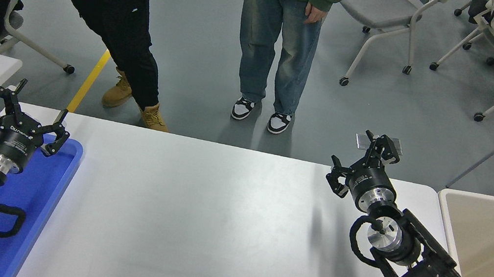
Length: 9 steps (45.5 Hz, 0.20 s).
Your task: Clean the table surface
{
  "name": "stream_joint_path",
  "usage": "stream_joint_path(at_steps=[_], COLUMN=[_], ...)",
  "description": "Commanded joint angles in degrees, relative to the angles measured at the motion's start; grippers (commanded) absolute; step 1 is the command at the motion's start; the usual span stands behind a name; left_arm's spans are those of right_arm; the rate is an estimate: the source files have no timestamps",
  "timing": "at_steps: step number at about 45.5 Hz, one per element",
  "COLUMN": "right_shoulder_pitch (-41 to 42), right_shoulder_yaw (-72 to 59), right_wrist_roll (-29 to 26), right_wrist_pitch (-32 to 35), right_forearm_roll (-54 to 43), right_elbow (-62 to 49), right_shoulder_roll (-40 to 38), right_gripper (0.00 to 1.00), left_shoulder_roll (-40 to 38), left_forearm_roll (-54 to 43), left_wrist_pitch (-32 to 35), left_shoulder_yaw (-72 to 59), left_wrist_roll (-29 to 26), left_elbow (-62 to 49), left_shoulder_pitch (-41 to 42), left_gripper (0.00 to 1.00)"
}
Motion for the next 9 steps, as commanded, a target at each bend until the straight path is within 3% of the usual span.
stream_joint_path(at_steps=[1,9], right_shoulder_pitch=[-0.8,-0.8], right_shoulder_yaw=[-2.8,-3.0], right_wrist_roll=[3.2,3.2], right_wrist_pitch=[0.5,0.5], right_forearm_roll=[-0.2,-0.2], right_elbow=[-0.8,-0.8], right_shoulder_roll=[0.4,0.4], right_gripper=[1.00,1.00], left_shoulder_roll=[0.0,0.0], left_forearm_roll=[0.0,0.0], left_wrist_pitch=[0.0,0.0], left_shoulder_yaw=[0.0,0.0], left_wrist_roll=[0.0,0.0], left_elbow=[0.1,0.0], left_shoulder_pitch=[0.0,0.0], left_gripper=[1.00,1.00])
